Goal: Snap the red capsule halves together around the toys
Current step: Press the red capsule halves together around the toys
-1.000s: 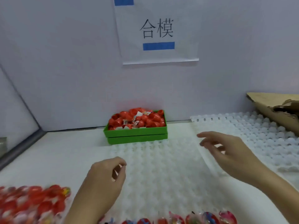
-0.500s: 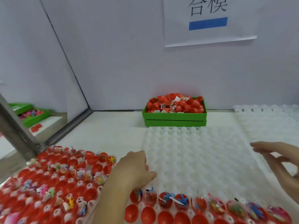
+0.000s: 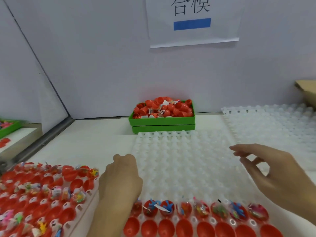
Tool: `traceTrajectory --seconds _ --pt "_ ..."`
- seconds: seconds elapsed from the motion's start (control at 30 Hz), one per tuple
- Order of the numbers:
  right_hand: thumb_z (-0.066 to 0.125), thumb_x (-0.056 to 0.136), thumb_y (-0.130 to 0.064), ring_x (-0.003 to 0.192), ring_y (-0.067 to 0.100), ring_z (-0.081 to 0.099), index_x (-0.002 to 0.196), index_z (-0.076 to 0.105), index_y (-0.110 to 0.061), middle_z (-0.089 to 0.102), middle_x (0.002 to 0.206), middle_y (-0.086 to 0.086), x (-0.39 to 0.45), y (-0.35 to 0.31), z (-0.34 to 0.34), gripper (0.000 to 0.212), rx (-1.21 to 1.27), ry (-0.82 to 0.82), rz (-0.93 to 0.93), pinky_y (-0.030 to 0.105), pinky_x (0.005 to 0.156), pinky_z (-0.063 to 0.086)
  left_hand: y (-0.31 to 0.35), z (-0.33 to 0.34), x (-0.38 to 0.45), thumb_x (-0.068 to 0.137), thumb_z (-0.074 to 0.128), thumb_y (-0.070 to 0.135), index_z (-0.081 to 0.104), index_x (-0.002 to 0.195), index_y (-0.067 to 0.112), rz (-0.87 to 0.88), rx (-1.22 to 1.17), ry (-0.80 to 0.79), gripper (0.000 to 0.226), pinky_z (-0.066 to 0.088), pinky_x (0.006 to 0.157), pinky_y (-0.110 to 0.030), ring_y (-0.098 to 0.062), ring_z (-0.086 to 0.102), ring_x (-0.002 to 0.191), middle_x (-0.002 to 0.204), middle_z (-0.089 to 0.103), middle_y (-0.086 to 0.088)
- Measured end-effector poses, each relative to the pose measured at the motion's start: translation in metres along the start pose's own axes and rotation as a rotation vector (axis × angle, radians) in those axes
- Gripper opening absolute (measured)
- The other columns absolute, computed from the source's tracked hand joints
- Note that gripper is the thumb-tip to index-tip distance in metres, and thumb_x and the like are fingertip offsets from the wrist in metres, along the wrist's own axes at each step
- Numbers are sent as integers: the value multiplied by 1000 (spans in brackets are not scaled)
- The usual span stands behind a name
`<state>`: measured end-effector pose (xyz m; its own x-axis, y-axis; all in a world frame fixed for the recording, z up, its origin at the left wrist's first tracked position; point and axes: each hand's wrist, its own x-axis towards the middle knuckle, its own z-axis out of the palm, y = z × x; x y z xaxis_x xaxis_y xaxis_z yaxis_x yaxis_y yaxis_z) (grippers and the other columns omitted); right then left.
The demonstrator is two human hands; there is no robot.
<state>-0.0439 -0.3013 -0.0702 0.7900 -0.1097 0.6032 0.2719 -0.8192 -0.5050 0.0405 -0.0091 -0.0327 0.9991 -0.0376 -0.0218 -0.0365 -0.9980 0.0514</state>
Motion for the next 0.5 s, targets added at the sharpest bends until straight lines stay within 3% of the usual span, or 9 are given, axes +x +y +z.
traceTrajectory --seconds 0.13,0.2,0.27,0.37,0.5 --pt "71 83 2 93 -5 64 107 66 -40 69 93 -25 -1 -7 -3 49 39 -59 52 17 78 50 18 1 -4 97 48 16 47 104 23 146 -25 213 10 40 67 -26 -15 40 83 95 33 3" --pt "72 85 -3 97 -4 63 108 68 -39 69 95 -25 -1 -12 -5 43 53 -88 72 13 80 48 33 5 -9 98 50 19 47 123 29 342 -165 270 27 47 77 -25 -10 46 93 104 40 9" --pt "74 85 -10 103 -5 61 110 69 -38 68 99 -27 -3 -17 -6 38 52 -125 79 7 84 43 48 9 -19 97 55 22 35 138 37 574 -300 260 48 47 86 -22 -5 49 97 107 41 16" --pt "73 87 -27 112 -10 56 118 66 -40 65 110 -31 -6 -26 -7 34 78 -216 69 4 92 37 69 14 -36 93 65 20 18 136 49 884 -416 158 70 50 86 -24 -5 55 95 118 31 24" --pt "63 85 -50 116 -15 53 123 63 -44 62 117 -37 -8 -36 -3 39 147 -362 78 10 96 40 80 23 -44 88 72 17 16 128 52 993 -555 156 78 56 80 -33 -8 62 93 121 30 26"
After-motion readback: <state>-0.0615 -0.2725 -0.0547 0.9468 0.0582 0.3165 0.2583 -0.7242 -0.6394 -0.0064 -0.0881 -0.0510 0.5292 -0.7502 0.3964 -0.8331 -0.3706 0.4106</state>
